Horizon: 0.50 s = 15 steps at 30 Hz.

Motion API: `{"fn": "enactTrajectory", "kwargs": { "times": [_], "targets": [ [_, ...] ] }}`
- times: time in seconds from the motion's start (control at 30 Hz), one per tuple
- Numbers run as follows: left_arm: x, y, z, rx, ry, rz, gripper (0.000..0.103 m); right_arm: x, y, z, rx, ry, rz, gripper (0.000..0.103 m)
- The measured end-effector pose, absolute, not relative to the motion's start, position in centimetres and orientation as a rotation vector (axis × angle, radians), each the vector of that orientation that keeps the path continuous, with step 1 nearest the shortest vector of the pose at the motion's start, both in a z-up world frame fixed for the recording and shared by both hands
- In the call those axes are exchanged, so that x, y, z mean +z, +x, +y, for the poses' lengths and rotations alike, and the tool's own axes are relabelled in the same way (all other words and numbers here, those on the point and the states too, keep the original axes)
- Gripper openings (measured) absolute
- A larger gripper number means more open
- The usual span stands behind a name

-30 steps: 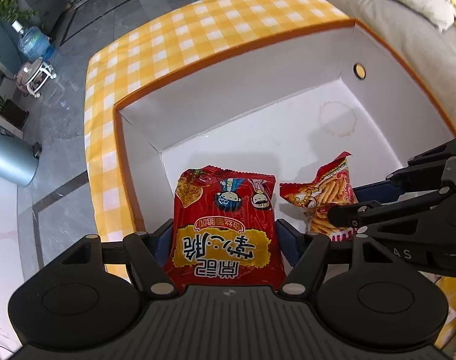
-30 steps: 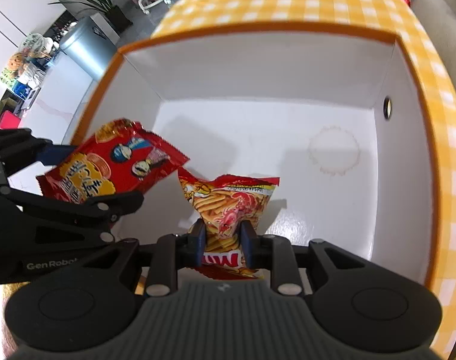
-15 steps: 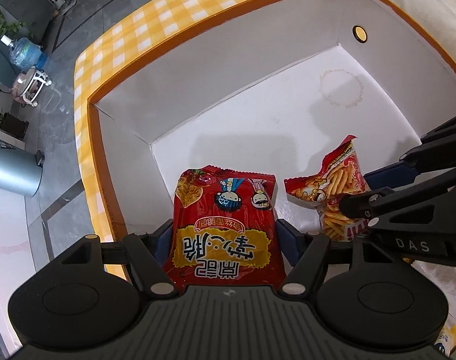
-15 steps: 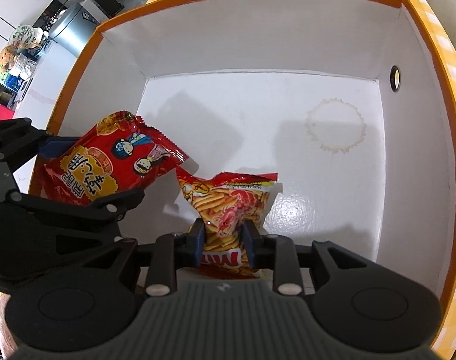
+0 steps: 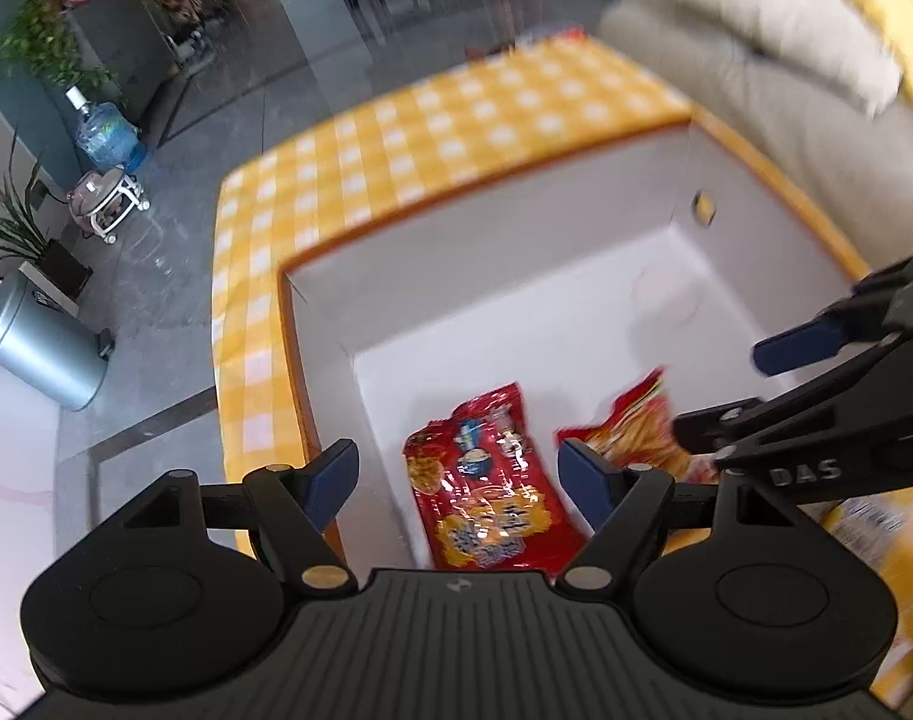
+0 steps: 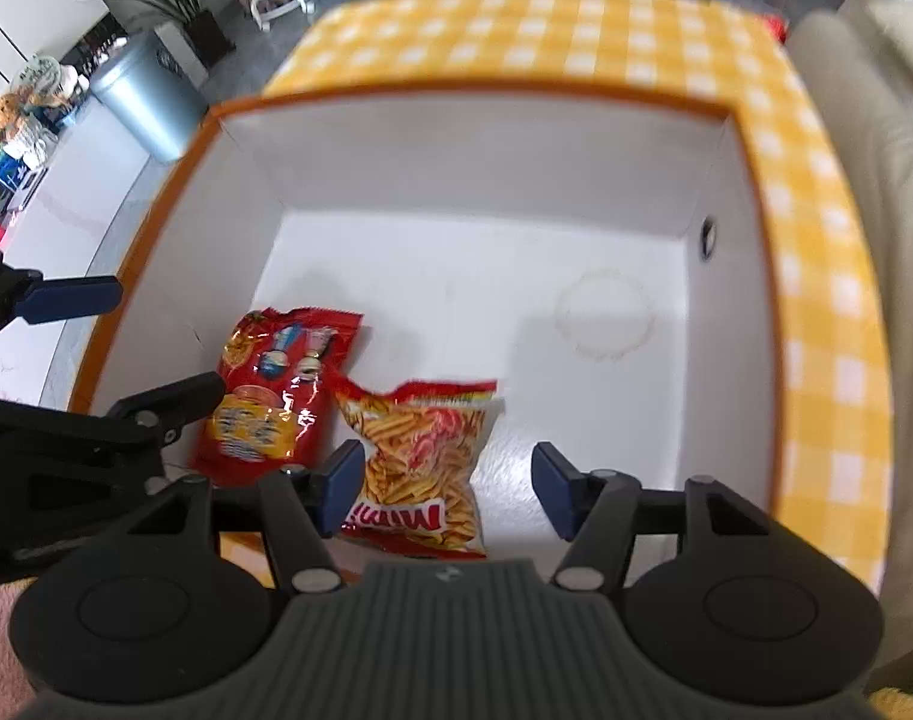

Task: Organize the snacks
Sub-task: 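Withdraw both grippers from the box back toward the snack pile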

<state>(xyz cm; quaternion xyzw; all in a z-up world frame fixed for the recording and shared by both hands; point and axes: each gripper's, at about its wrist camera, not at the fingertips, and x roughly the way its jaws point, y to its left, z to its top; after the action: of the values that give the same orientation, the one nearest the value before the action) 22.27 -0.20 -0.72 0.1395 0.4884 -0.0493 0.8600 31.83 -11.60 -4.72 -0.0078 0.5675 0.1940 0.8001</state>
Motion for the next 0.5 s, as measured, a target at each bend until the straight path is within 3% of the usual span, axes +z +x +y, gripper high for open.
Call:
{"fn": "enactTrajectory", "kwargs": {
  "times": [0.3,0.5],
  "targets": [
    [5.0,17.8,-0.1,-0.091,0.252,0.867,0.089,1.9,27.6,-12.1,0.389,-0.093,1.001,0.069],
    [7.7,13.8,0.7,-0.073,0.192,0.793,0.089,5.5,23.8,-13.6,0.373,-0.079,0.877,0.069]
  ]
}}
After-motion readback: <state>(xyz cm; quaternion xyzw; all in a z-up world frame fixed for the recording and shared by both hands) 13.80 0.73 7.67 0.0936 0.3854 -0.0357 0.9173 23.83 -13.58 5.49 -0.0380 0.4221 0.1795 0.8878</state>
